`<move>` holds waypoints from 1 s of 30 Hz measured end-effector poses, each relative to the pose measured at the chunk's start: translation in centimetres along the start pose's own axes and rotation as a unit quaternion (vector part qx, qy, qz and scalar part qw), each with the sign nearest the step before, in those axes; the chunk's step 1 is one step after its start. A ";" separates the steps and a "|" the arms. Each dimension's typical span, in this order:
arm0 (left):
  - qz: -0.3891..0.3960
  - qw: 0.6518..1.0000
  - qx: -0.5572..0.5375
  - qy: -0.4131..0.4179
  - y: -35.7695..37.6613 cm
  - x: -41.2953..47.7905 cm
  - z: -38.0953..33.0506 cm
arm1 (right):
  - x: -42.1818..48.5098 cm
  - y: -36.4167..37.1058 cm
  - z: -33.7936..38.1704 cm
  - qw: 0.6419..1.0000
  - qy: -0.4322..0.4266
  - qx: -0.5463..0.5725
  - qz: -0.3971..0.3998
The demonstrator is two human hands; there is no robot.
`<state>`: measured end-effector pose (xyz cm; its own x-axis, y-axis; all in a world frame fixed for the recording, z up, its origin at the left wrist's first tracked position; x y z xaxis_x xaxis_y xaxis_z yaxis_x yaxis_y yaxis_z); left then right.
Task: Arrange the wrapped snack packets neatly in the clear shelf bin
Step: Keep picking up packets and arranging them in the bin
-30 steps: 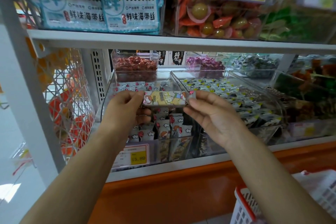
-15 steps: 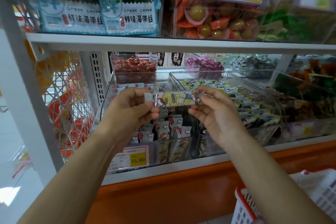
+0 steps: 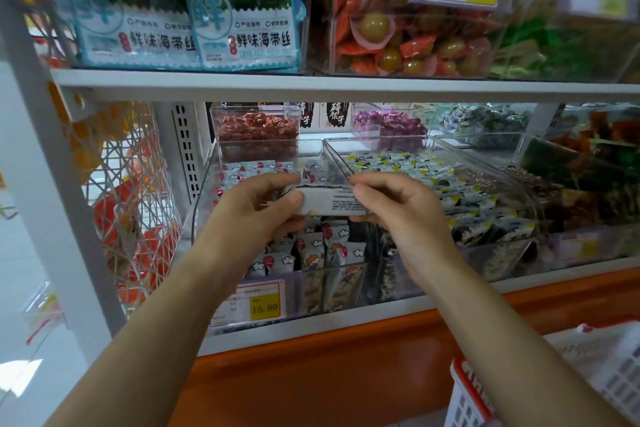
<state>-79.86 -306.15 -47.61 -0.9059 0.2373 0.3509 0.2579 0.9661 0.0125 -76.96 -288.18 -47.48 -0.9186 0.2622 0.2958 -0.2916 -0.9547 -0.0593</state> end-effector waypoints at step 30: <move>-0.080 0.993 0.090 0.002 0.5 0.9 1.2 | 0.2 -1.1 0.6 0.997 -0.059 -0.032 -0.041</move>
<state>-80.92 -305.31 -48.44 -0.9294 0.0785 0.3607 0.0458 0.9941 -0.0983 -76.65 -287.19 -46.79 -0.8544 0.3171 0.4117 -0.3844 -0.9188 -0.0899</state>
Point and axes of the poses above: each hand's wrist, its own x-axis towards the middle knuckle, its own y-axis out of the palm, z = x × y, the point moved 5 cm from there along x, towards the middle knuckle, and after that the axes turned 8 degrees about y, right-handed, at the moved point
